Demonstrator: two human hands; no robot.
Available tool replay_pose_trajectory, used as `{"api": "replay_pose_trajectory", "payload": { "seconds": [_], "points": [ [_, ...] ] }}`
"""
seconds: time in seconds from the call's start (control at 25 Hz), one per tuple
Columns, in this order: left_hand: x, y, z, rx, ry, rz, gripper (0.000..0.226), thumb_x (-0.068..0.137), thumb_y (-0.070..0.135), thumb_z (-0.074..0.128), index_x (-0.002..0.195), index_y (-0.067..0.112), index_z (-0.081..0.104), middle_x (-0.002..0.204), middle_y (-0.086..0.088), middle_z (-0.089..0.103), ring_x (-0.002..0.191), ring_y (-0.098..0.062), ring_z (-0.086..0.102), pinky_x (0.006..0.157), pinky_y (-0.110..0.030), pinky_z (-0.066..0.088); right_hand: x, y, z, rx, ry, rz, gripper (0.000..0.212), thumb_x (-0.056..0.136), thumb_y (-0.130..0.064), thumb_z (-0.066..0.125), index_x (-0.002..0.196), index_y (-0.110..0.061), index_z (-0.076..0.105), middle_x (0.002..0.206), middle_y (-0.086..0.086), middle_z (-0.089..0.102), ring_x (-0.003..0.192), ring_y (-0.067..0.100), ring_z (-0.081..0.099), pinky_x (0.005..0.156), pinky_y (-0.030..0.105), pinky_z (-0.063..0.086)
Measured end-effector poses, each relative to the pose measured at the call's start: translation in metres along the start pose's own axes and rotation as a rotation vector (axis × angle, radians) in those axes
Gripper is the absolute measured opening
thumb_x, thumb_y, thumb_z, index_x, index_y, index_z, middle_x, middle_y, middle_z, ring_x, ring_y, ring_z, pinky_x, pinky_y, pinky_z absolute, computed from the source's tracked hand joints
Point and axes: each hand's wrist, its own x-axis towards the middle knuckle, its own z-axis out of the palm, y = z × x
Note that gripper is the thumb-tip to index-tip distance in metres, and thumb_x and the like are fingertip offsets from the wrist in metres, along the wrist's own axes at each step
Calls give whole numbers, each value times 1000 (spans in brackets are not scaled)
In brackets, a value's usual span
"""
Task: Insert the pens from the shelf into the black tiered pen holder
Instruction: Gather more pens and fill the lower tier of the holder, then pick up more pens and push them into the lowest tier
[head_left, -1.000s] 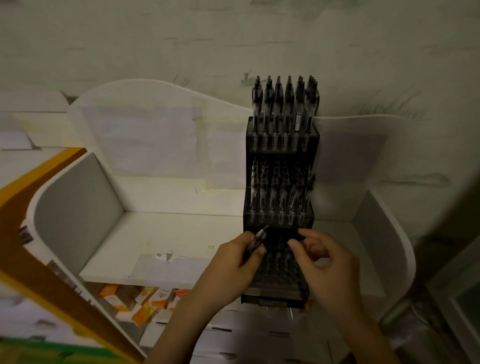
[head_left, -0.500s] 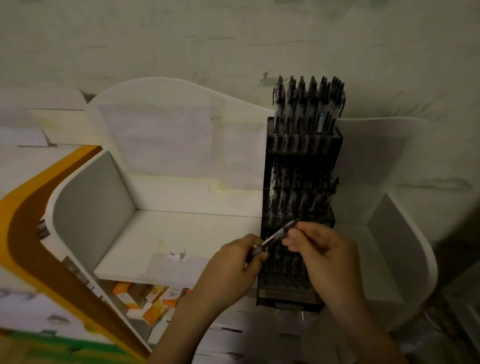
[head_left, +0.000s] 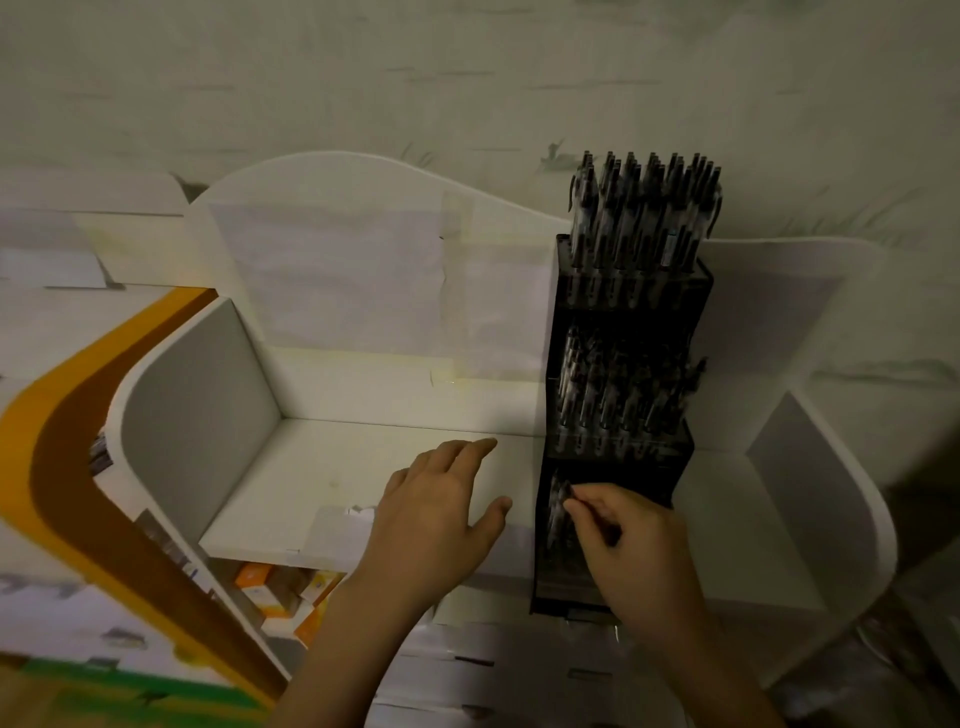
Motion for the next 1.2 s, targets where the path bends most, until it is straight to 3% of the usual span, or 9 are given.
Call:
{"api": "replay_pose_trajectory", "payload": {
  "seconds": [0.24, 0.4, 0.56, 0.76, 1.0, 1.2],
  "points": [
    [-4, 1, -8, 6, 8, -5, 60, 93, 57, 43, 147, 38, 24, 148, 15, 38, 132, -9, 40, 106, -28, 35, -8, 15, 18, -73, -125, 131, 10, 82, -16, 75, 93, -16, 75, 80, -4, 73, 71, 7, 67, 65, 7, 44],
    [-7, 5, -13, 3, 29, 2, 60, 93, 54, 43, 148, 36, 24, 147, 14, 39, 132, -9, 39, 107, -29, 35, -4, 7, 11, -99, -232, 183, 16, 84, -25, 73, 100, -22, 73, 88, -8, 72, 78, 5, 66, 71, 17, 54],
    [-15, 12, -16, 22, 81, -39, 60, 93, 51, 47, 147, 34, 28, 146, 12, 41, 133, -9, 39, 105, -28, 36, 0, -20, -14, -105, -208, 13, 40, 85, -40, 66, 124, -32, 59, 111, -14, 63, 98, 3, 60, 80, 20, 53],
    [-42, 23, -26, 130, 137, -145, 62, 90, 51, 52, 147, 34, 32, 147, 10, 43, 133, -12, 41, 104, -31, 37, 23, -53, -24, -152, -443, -323, 58, 90, -51, 49, 144, -39, 31, 144, -15, 33, 133, 4, 32, 108, 26, 38],
    [-96, 30, -52, 213, 182, -348, 64, 94, 55, 41, 150, 43, 12, 157, 15, 22, 144, -11, 23, 117, -37, 23, 13, -70, -3, -265, -589, -479, 68, 89, -57, 44, 148, -38, 17, 156, -9, 18, 145, 16, 11, 118, 33, 13],
    [-156, 18, -76, 279, 255, -486, 63, 94, 54, 42, 148, 45, 13, 156, 16, 23, 143, -11, 24, 115, -37, 25, -6, -104, 20, -194, -653, -576, 68, 89, -58, 45, 148, -38, 19, 155, -8, 24, 143, 17, 20, 117, 37, 21]
  ]
}}
